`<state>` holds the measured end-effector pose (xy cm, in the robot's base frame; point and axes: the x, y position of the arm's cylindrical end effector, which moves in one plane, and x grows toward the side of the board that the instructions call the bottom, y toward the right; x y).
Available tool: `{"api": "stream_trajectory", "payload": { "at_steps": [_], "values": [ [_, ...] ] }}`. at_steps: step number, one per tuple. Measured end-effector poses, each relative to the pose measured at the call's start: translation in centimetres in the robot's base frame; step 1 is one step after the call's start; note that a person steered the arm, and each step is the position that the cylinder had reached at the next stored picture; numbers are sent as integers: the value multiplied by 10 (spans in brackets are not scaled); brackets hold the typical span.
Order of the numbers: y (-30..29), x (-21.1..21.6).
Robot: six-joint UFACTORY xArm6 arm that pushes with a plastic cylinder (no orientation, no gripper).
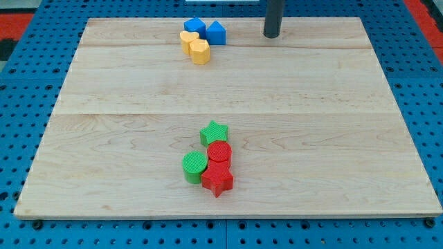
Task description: Move the blue triangle to the right of the yellow hexagon
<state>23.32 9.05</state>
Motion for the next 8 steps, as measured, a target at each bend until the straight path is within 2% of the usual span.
{"api": "stream_trajectory", "payload": {
  "at_steps": [1, 5, 6, 8],
  "values": [
    [-18, -21],
    [-154, -33],
    [-154, -28],
    [-119, -9]
  ]
}}
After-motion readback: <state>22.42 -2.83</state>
